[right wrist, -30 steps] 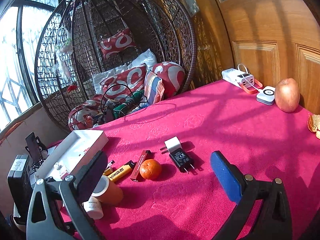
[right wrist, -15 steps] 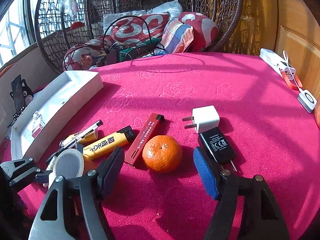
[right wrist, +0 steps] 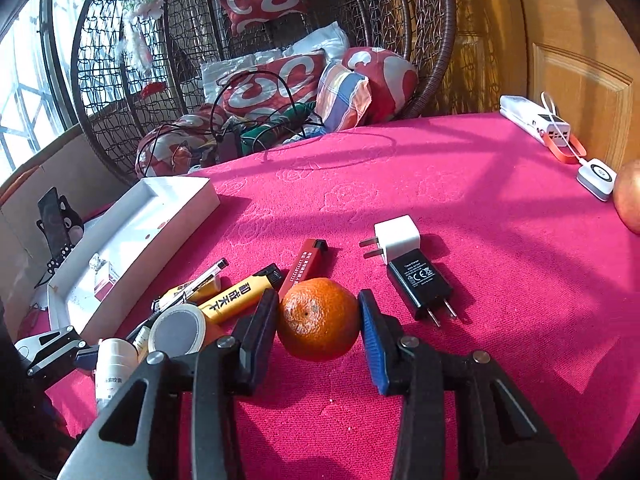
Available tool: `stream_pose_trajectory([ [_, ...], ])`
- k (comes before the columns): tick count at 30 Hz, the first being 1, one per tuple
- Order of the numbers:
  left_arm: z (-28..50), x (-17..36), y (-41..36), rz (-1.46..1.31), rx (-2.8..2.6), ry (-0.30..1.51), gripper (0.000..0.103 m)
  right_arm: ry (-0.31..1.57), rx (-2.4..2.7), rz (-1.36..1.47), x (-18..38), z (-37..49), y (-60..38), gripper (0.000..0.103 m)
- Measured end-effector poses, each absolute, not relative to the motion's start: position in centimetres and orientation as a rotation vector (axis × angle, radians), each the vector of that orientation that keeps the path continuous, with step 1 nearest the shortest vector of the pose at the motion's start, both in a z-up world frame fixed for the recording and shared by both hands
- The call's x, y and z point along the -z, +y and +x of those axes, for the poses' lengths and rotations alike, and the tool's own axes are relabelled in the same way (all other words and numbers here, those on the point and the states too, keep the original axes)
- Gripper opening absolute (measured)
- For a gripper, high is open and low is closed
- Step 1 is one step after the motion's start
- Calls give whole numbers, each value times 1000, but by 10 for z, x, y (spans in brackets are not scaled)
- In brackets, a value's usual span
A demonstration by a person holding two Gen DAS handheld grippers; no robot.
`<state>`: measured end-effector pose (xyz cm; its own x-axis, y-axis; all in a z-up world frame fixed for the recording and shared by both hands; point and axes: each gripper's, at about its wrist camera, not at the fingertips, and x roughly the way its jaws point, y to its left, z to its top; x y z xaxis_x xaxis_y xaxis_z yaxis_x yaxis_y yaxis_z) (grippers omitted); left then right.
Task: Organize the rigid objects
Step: 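Grasp the orange with the right tool while the left tool grasps the white pill bottle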
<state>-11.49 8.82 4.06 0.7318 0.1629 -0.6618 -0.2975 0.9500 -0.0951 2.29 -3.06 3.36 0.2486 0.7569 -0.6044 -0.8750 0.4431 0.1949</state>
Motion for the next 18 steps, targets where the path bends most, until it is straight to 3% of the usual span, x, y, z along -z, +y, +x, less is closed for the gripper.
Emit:
stream_pose_trajectory([
  [8, -139, -76, 96, -229, -312, 587, 64, 579, -1208, -98, -80, 5, -47, 40],
  [18, -163, -93, 107, -270, -361, 505, 64, 521, -1295, -79, -99, -18, -45, 40],
])
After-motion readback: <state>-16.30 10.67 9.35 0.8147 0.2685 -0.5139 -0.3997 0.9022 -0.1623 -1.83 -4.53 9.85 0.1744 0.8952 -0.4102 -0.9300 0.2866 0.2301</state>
